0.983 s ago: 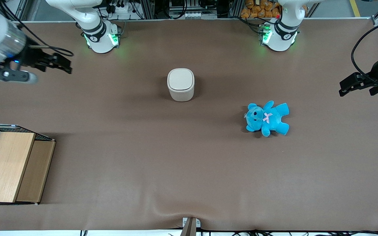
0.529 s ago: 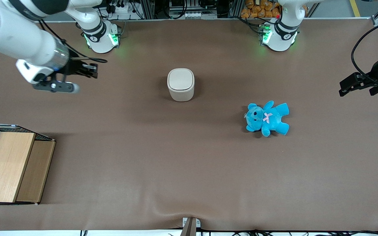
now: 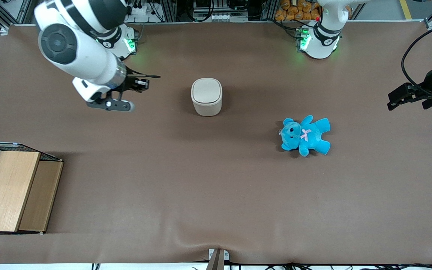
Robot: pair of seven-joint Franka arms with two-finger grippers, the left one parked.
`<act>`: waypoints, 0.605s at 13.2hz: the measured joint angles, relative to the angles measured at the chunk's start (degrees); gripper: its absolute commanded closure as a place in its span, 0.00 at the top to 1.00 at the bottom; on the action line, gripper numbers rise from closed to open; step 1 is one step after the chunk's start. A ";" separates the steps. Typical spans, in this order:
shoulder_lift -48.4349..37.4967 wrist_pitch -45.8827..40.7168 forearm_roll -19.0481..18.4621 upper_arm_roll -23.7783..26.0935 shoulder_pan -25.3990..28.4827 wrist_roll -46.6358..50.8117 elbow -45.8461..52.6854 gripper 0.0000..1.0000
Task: Open trash can with right arm
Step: 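Move the right gripper toward the white trash can's lid, then lower the right gripper onto the trash can lid edge and grip it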
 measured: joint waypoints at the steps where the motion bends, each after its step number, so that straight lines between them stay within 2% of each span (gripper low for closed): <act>1: 0.74 1.56 0.00 0.02 1.49 1.22 -0.43 0.00; 6: 2.22 16.11 -0.01 0.14 11.00 9.13 -9.34 0.00; 8: 2.00 19.63 -0.01 0.15 12.63 9.82 -12.77 0.00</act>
